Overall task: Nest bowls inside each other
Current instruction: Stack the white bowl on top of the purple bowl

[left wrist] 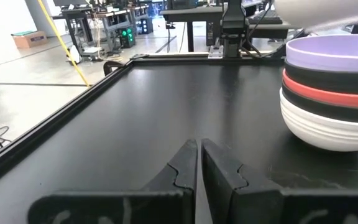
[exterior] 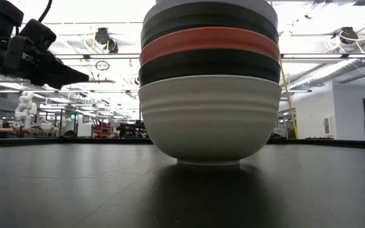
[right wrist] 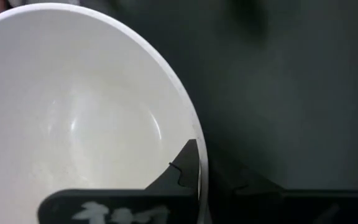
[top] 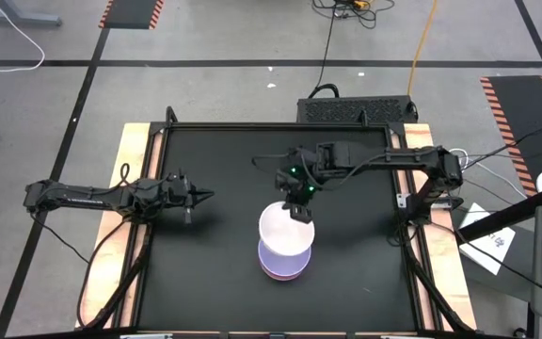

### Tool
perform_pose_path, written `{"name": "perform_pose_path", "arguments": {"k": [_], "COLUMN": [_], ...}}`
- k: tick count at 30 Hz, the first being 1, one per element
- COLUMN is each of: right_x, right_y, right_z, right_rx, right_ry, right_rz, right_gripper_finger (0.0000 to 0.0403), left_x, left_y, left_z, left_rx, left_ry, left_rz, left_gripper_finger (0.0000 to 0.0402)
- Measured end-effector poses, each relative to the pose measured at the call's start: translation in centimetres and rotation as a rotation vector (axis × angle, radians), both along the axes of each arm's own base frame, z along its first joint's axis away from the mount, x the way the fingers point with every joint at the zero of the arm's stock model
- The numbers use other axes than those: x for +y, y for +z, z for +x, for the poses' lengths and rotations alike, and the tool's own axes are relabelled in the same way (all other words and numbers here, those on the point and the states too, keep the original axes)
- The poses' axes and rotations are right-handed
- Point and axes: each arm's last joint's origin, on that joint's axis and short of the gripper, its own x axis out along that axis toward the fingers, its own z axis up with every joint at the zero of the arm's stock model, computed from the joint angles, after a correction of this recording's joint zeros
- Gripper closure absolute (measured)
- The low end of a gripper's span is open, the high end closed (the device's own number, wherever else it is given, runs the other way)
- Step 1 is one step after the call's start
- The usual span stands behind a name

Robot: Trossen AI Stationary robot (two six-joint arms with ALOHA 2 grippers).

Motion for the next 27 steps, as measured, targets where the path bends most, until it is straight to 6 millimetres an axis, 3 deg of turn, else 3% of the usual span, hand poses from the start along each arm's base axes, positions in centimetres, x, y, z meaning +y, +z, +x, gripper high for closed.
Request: {"name": "perform_pose_path", "arguments": {"k": [11,20,27], "right_x": [2.4,3.8,3.7], "right_y": [0.1,-2.7,-4.2], "right_z": [0.2,1.6,1.4], "right_rx": [0.012,0.108,0.234], "right_ry": [0.029,0.059,0.0], "right_rz": [-0.056,-0.057,-0.161], "right_gripper_finger": [0.0403,0.0403,0.0403], "left_x": [0.0,0.0,0.0], "left_y": [0.1,0.1,0.1], "left_z": [0.0,0.0,0.0], "left_rx": [-0.014,-0.016,-0.016], "left_ry": [0.001,0.002,0.003], "left_rz": [-0.005,-0.019,-0.024], "left_gripper_finger": [0.0376,0.0376,0.0376]}}
